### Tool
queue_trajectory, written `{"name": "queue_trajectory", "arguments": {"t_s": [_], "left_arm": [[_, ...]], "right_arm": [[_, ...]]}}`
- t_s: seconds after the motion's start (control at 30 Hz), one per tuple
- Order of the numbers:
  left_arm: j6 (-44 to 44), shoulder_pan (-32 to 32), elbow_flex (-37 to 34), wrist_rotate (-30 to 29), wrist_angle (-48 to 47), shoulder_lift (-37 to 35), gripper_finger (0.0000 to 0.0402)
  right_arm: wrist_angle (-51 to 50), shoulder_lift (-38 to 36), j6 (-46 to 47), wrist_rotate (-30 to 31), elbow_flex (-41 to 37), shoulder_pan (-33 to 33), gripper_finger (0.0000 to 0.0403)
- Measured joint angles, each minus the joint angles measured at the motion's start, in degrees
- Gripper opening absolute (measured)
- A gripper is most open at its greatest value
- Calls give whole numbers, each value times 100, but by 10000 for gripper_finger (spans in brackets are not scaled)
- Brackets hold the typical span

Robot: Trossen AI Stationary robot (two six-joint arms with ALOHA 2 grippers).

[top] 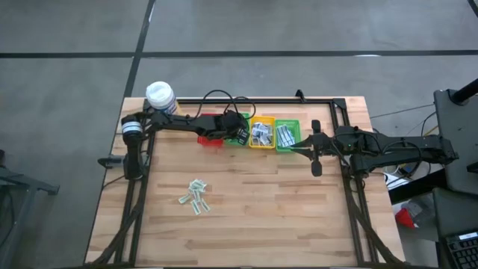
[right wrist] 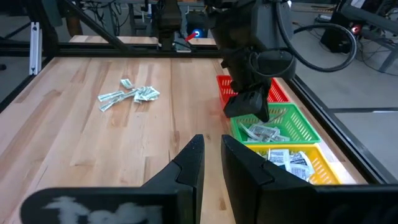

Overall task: Pick & Place First Aid Supplies
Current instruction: Put the orange ointment pack into the left green bin, then put the green bandage into the red bin

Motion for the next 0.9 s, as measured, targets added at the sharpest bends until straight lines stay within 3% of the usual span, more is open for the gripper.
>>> {"name": "queue_trajectory", "arguments": {"t_s": [0.47, 0.9], "left_arm": [[156, -18, -63, 117, 1, 6, 5], [356, -66, -16, 298, -96, -33, 113]], "right_arm": [[0, 1, 0, 0, 0, 0, 52], [0, 1, -8, 0, 0, 0, 52]]}}
